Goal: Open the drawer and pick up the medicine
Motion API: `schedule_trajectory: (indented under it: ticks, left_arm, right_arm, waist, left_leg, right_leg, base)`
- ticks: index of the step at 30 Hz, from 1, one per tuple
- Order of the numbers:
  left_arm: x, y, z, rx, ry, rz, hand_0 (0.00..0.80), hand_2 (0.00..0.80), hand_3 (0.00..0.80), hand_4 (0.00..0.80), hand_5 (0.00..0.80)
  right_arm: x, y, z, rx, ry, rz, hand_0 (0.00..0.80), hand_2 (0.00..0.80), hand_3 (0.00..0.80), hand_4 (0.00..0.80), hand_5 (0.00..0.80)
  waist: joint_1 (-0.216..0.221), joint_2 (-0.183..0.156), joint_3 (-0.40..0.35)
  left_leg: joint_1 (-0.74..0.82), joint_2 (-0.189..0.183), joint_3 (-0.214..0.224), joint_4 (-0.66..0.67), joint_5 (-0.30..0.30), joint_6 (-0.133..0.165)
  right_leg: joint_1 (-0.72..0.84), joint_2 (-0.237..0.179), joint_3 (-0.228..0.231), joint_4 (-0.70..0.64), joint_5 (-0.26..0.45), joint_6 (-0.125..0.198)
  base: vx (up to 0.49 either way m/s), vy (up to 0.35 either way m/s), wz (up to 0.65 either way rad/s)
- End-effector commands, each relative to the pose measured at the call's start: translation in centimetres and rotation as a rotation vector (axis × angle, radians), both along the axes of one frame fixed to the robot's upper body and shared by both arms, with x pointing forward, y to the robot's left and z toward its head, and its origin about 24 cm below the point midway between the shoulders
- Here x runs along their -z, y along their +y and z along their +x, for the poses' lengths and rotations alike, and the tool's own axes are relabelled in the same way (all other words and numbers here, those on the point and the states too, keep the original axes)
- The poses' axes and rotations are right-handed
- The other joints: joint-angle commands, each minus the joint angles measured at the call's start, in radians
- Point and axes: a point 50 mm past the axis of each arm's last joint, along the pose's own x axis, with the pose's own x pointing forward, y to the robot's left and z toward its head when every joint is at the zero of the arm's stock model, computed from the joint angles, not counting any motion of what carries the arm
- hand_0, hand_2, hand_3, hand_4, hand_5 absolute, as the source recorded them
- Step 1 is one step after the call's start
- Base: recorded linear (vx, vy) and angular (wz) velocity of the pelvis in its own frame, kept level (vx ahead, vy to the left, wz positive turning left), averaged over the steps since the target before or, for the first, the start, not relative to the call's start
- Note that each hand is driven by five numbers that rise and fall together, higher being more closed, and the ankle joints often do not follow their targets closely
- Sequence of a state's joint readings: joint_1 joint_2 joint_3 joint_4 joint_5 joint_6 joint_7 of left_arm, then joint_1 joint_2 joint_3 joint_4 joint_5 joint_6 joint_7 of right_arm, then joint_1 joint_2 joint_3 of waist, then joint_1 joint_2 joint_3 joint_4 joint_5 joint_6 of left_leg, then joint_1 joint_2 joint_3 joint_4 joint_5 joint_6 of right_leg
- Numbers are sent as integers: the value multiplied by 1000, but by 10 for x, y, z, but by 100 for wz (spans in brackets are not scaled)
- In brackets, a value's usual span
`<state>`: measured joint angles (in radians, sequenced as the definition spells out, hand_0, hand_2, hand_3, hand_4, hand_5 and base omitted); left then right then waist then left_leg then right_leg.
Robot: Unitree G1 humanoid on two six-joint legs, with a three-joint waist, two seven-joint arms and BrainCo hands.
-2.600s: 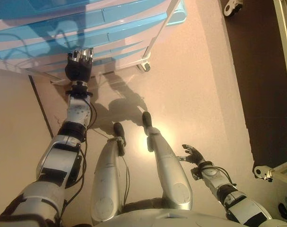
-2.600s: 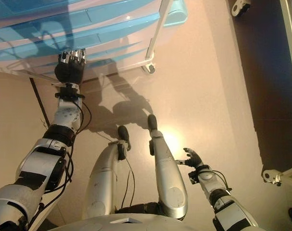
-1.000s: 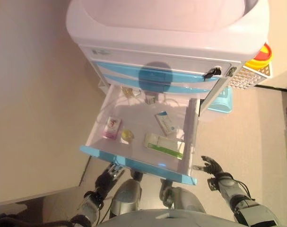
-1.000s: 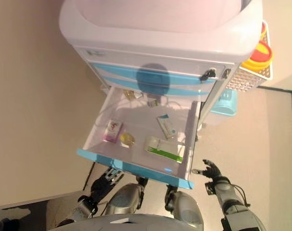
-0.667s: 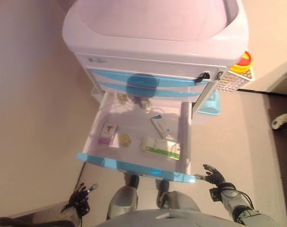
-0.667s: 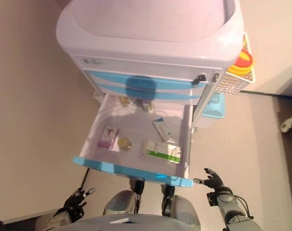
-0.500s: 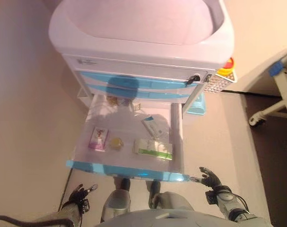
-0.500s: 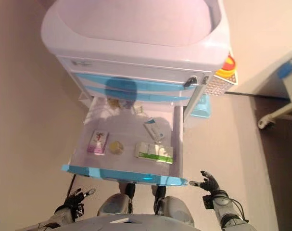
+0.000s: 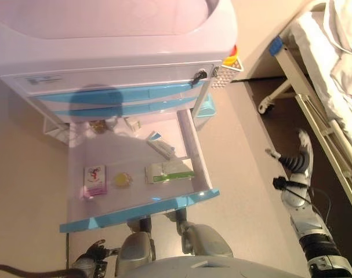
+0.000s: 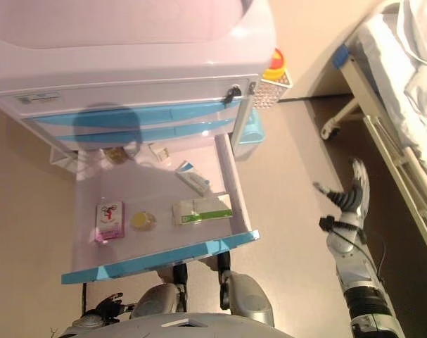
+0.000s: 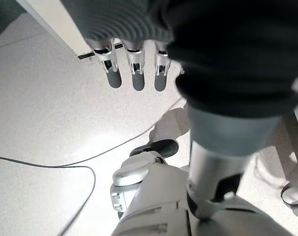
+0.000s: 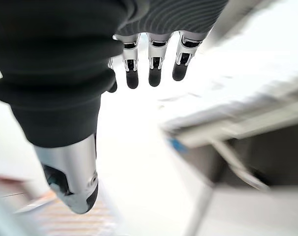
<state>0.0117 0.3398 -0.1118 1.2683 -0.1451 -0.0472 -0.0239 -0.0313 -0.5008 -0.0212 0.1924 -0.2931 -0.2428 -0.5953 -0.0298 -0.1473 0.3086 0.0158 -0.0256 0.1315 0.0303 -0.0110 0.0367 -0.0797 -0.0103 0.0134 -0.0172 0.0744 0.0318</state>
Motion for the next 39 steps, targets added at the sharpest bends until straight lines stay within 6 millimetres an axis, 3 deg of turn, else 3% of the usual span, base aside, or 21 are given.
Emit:
schedule_trajectory:
  ticks: [1,5,9,16,27,39]
  left_arm:
    - [5,-9,-9,-11,39,-15,0,0,0,0,0]
    - [6,-6,-14,-27,49,-3,0,0,0,0,0]
    - [4,-2,-14,-37,45,15,0,0,0,0,0]
    - [-1,5,-2,-46,7,29,0,0,0,0,0]
    - [-3,11,0,-32,12,21,0,0,0,0,0]
    - [-3,6,8,22,6,3,0,0,0,0,0]
  right_arm:
    - [-59,22,7,-196,-228,-208,0,0,0,0,0]
    - [-89,66,4,-539,-274,-370,0,0,0,0,0]
    - [-107,105,-3,-848,-288,-464,0,0,0,0,0]
    - [-112,154,-8,-1166,-236,-596,0,0,0,0,0]
    - [-78,187,20,-1233,58,-788,0,0,0,0,0]
    - [-43,201,39,-1196,200,-869,0,0,0,0,0]
  waist:
    - [13,19,-19]
    - [39,2,-29]
    - [70,-15,-33]
    - [134,-21,-25]
    - [215,-8,-21]
    - [266,1,-19]
  left_leg:
    - [-69,-55,-71,58,-81,46]
    - [-80,-58,-82,61,-87,43]
    - [-91,-61,-106,61,-86,40]
    - [-105,-71,-181,55,-76,33]
    - [-114,-79,-277,37,-46,4]
    - [-116,-78,-338,10,-15,-25]
  right_leg:
    - [-16,5,-40,126,-51,56]
    - [-15,1,-45,123,-56,57]
    - [-13,5,-57,124,-65,51]
    - [0,11,-99,134,-98,29]
    - [32,11,-185,124,-141,-13]
    - [55,6,-253,113,-157,-29]
  base:
    - [-34,-18,-9]
    - [-4,-31,-1]
    - [-11,-67,7]
    - [-1,-76,37]
    - [6,-48,40]
    - [8,-24,19]
